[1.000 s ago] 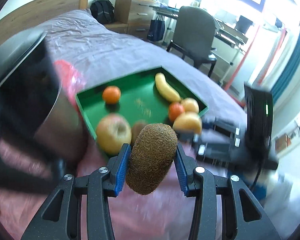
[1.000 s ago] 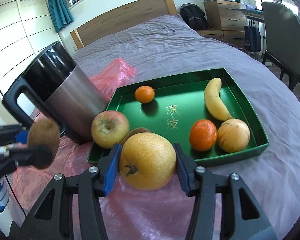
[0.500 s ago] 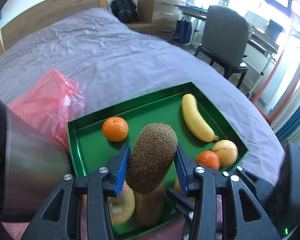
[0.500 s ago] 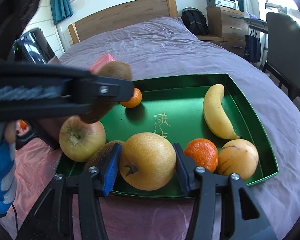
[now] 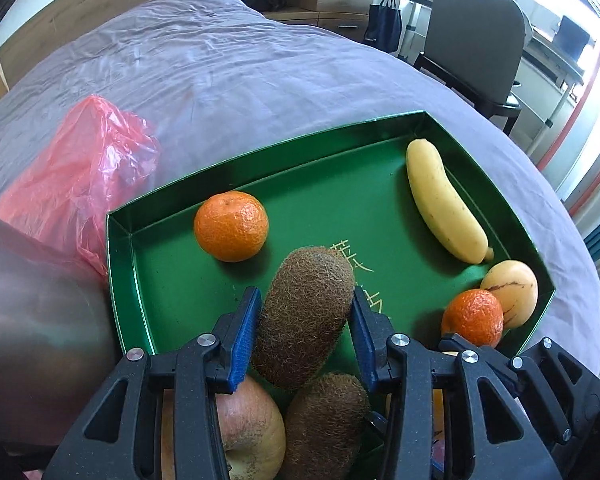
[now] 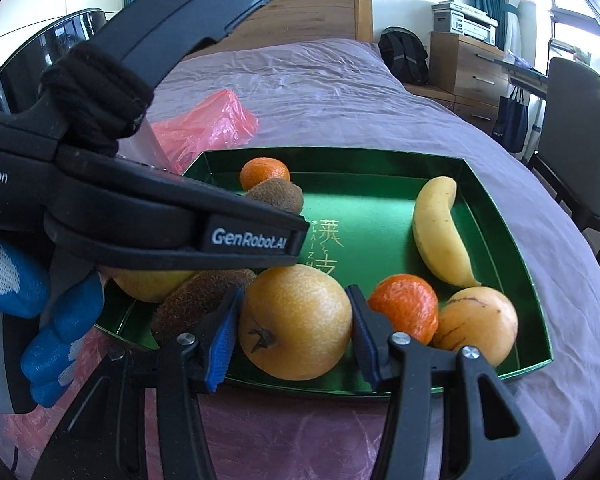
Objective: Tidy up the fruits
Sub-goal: 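Lower and release the kiwi and pear into the tray with both tools, then move both open tools back from the tray toward the last kiwi and tangerine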
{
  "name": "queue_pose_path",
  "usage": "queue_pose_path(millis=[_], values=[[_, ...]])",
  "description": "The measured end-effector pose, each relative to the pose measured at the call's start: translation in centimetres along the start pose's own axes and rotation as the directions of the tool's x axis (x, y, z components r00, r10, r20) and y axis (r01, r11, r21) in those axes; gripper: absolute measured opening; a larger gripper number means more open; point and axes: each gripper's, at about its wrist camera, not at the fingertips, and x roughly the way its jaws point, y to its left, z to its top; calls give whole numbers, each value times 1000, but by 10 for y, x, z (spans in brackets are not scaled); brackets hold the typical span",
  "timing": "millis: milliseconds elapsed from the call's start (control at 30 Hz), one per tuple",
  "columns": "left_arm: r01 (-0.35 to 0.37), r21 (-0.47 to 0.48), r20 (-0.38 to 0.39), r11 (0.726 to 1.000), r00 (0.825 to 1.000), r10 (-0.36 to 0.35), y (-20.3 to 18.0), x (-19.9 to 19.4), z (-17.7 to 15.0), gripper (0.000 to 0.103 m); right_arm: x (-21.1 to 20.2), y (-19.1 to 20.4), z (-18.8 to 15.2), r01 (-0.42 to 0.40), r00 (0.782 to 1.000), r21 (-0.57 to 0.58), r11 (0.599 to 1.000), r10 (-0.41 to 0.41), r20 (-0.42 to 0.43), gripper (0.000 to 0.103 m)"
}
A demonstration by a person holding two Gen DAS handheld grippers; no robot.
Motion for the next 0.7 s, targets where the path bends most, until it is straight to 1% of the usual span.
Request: queue_pose_path(millis=[167,300,400,433,467,533,600,633,700], values=[[-8,34,-5,999,1000,8,-3,0,0,39,-1,-2,0,1,1000,14,1000,-1,0,82],[-24,56,14,998,1000,24,-5,-7,1,39,-2,-7,0,-6,1000,41,999,6,-2,82],[-23,62,29,998,999,21,-7,-17,1,41,-3,-10,-1,-6,1000,61,998,6,-5,82],[-20,63,35,998,999,18,-7,-21,1,44,-5,-11,-1,-6,1000,73,997,6,-3,83],[-21,63,44,998,999,18,-7,-26,1,47,-7,-12,-2,-6,1000,84,996,6,1,87],[-27,62,61,998,998,23,-8,-36,2,50,-14,-14,-2,-14,1000,106,994,13,8,90],[-17,55,76,998,997,13,-7,-49,2,50,-23,-12,-3,-6,1000,107,994,4,18,96],[-16,54,84,998,996,11,-8,-55,2,51,-28,-11,-3,-6,1000,108,994,3,24,100],[-12,55,96,998,995,7,-7,-65,1,54,-37,-9,-4,-6,1000,114,993,3,31,103]])
